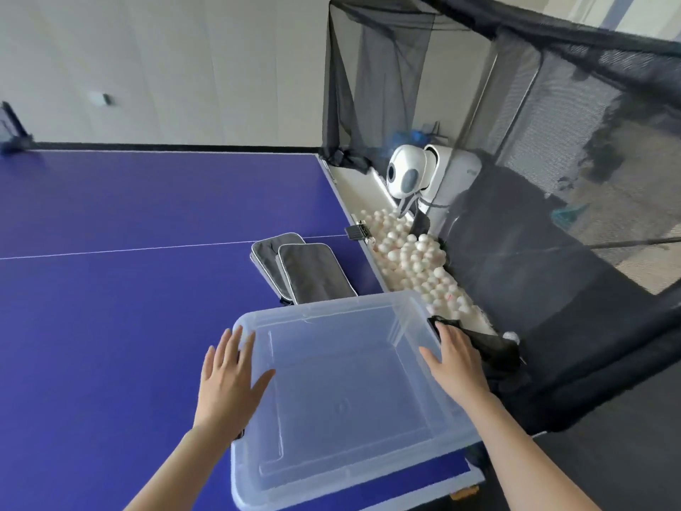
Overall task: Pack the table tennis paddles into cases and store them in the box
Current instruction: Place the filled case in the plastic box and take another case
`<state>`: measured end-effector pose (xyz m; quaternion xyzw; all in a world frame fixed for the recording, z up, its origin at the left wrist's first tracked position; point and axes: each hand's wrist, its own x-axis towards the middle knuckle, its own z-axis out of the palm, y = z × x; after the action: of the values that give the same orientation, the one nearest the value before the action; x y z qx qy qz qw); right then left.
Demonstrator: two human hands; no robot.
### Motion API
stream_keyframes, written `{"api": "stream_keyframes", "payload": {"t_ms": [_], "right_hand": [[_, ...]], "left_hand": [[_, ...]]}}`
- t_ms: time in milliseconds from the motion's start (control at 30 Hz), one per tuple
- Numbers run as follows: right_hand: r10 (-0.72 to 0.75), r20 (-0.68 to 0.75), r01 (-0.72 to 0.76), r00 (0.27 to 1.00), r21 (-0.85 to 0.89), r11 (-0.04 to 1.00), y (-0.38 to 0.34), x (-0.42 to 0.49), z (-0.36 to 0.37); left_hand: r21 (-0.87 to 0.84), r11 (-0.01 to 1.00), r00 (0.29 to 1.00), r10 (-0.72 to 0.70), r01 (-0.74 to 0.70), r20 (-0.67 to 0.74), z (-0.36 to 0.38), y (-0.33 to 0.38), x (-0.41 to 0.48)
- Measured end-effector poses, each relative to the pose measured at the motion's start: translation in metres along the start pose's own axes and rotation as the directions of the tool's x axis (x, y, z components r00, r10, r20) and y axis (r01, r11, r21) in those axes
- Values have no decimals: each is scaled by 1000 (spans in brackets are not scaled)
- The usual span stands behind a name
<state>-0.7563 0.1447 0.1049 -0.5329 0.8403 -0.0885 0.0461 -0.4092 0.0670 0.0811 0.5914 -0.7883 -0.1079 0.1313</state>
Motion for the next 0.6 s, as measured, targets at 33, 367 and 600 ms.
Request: {"api": "stream_keyframes", "payload": {"t_ms": [33, 367, 600], "right_hand": [[7, -6, -7, 1000, 41, 999, 8, 7, 2], [159, 185, -231, 970, 489, 841, 48, 38, 38], [119, 322, -322, 939, 709, 627, 59, 43, 44]], "left_hand": [[-32, 995, 995, -93, 92, -31, 2, 0, -5], [-510, 576, 740, -640, 639, 206, 21, 24, -36], [-680, 279, 680, -588, 678, 437, 14, 13, -36]]}}
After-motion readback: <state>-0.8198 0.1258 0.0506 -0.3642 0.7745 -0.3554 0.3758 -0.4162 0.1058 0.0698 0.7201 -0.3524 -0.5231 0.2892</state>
